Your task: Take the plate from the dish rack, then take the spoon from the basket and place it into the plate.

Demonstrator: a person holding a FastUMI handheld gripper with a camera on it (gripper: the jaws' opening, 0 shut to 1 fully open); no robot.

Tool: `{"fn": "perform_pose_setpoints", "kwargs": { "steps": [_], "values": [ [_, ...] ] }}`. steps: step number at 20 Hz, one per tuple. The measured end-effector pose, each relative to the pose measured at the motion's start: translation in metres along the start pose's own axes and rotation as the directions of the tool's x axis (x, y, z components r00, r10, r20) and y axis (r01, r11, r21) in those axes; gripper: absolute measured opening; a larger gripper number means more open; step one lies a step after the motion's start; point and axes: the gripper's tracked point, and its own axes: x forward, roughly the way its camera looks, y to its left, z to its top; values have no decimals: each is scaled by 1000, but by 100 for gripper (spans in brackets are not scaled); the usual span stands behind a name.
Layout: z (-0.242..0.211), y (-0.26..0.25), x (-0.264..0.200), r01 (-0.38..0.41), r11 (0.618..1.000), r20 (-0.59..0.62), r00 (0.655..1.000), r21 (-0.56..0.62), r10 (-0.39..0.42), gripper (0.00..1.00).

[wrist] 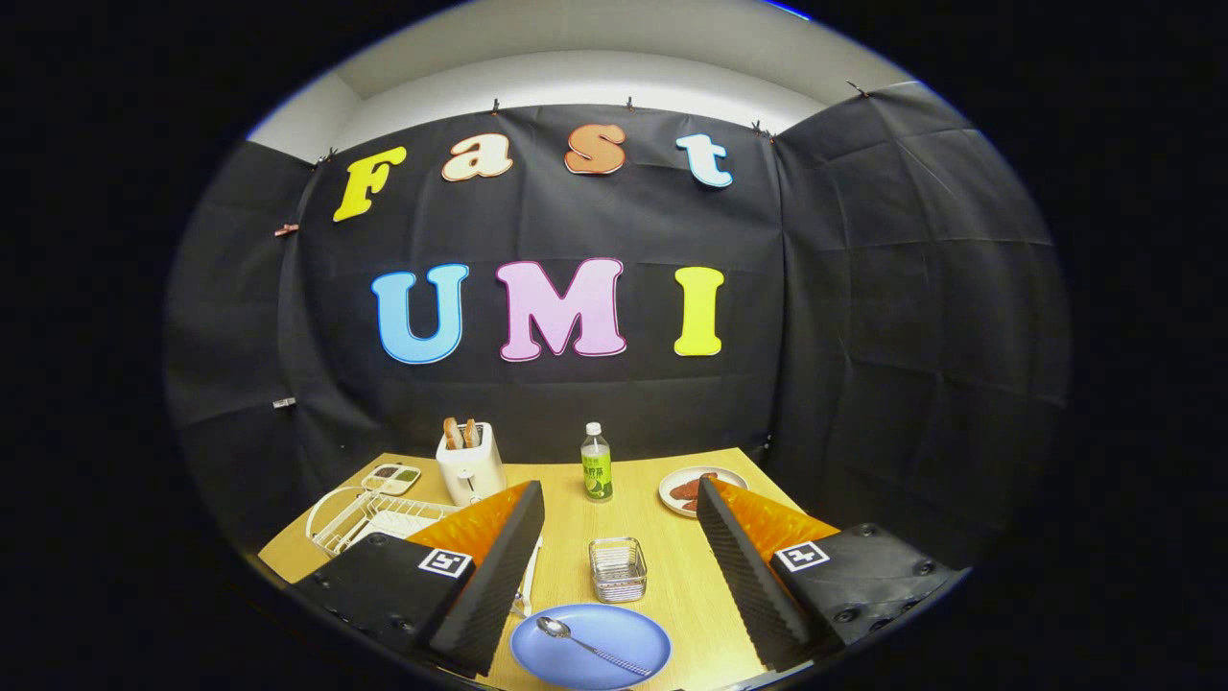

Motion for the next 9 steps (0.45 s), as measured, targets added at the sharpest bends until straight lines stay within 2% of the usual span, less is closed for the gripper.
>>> {"fn": "perform_pose_setpoints", "kwargs": {
  "steps": [5,9],
  "values": [
    [-5,-8,-4,-1,1000,-13,1000,-13,0,98],
    [-4,-3,-4,-12,1000,-14,1000,24,12,98]
  ]
}}
